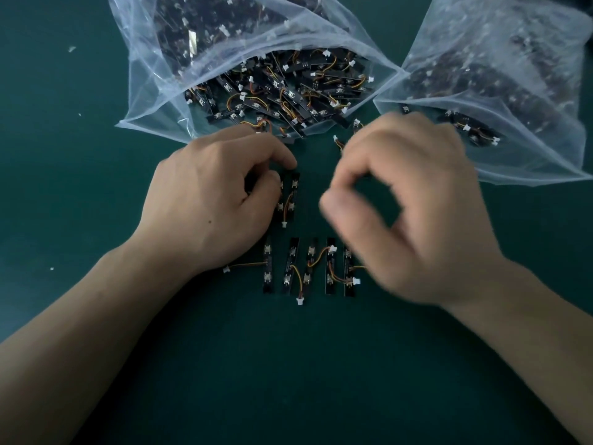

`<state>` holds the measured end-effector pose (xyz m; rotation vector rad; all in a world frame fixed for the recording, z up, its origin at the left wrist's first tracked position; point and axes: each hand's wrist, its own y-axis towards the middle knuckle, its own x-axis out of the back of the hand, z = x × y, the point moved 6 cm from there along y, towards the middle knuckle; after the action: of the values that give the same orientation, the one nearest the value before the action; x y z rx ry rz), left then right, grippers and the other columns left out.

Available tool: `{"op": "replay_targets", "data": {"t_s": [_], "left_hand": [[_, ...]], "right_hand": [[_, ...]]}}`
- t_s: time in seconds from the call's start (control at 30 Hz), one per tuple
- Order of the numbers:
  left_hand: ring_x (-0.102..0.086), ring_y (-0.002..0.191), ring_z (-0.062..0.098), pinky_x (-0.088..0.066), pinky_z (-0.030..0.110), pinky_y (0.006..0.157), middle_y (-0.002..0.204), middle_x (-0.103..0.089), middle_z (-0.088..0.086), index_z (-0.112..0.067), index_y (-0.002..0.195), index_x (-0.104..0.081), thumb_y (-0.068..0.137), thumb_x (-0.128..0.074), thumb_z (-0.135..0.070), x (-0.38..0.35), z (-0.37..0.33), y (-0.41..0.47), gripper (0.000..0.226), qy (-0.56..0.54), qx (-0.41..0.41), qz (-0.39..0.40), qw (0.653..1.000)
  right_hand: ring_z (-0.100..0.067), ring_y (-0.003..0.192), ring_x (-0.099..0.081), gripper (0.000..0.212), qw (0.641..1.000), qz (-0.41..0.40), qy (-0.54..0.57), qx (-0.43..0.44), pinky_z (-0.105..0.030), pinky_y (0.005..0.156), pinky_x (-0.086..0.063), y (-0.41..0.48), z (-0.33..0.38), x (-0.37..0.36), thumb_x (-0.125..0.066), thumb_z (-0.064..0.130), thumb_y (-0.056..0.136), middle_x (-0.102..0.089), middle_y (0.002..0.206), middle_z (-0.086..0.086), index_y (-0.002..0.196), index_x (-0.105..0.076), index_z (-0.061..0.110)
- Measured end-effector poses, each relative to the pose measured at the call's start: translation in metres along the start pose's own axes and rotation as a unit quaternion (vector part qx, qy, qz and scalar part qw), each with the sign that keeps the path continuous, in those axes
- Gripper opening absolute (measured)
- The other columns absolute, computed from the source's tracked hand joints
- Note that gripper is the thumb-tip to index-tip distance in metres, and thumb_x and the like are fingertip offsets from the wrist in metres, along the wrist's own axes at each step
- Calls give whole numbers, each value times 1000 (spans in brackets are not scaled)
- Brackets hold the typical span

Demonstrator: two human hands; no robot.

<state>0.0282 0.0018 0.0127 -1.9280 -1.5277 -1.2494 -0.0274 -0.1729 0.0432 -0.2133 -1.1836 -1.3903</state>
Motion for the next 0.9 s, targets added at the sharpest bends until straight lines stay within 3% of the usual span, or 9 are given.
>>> {"op": "replay_targets", "data": {"t_s": [0.1,0.17,0.27,0.33,0.4,0.43,0.57,0.8,0.9], "left_hand": [[-59,86,10,-54,41,74,100,-65,-17,-40,108,-73,93,-54,-27,0,1,-1,28,-1,-3,-6,1000],[-59,85,10,-53,40,72,101,-65,-18,-40,108,-74,94,-54,-26,-1,2,-1,28,-2,-7,-8,1000],[-59,82,11,-54,40,71,100,-65,-17,-40,106,-75,95,-56,-25,-1,2,-1,27,-2,-11,-11,1000],[-59,79,11,-54,41,70,98,-65,-16,-39,106,-76,95,-57,-25,-1,2,-1,26,-3,-14,-13,1000],[-58,77,11,-54,41,69,97,-65,-16,-39,105,-76,95,-58,-24,-1,2,-1,25,-5,-17,-16,1000],[-57,77,11,-54,40,69,96,-65,-16,-39,105,-76,95,-59,-24,-1,2,-1,25,-5,-18,-18,1000],[-57,78,10,-54,39,70,97,-65,-16,-40,105,-76,94,-59,-25,-2,2,-1,25,-4,-15,-16,1000],[-56,79,9,-53,38,69,91,-62,-16,-41,107,-74,90,-59,-30,-2,2,-1,25,6,-15,-8,1000],[-56,79,8,-51,34,67,91,-62,-16,-41,110,-74,90,-59,-28,-2,2,-2,28,3,-18,-6,1000]], "right_hand": [[-25,77,-58,22,998,-44,8,-48,-46,76,-45,5,-38,12,-57,15,101,-63,80,-6,85,-67,5],[-24,80,-59,15,996,-39,-26,-79,-42,79,-47,6,-60,15,-59,9,98,-64,84,-4,91,-72,5],[-25,97,-59,14,991,-7,-69,-113,-47,98,-45,5,-76,11,-65,15,93,-61,100,-2,102,-76,15],[-27,108,-56,19,991,7,-78,-112,-42,109,-37,4,-74,6,-68,25,93,-60,110,-3,109,-76,19],[-26,115,-52,25,990,24,-91,-102,-27,106,-26,3,-68,2,-68,33,93,-57,117,-3,115,-76,23],[-26,118,-49,29,989,38,-103,-96,-26,102,-24,3,-65,-1,-68,35,93,-55,120,-2,119,-75,26],[-24,126,-40,35,983,86,-144,-79,-29,98,-17,0,-60,-11,-63,42,95,-50,129,-2,127,-72,29],[-17,133,-37,37,987,109,-98,-61,-28,103,-16,-1,-52,-13,-66,61,90,-50,138,4,111,-74,32],[-16,134,-37,32,989,107,-81,-56,-29,106,-16,-1,-51,-12,-64,56,93,-50,138,6,112,-74,32]]}}
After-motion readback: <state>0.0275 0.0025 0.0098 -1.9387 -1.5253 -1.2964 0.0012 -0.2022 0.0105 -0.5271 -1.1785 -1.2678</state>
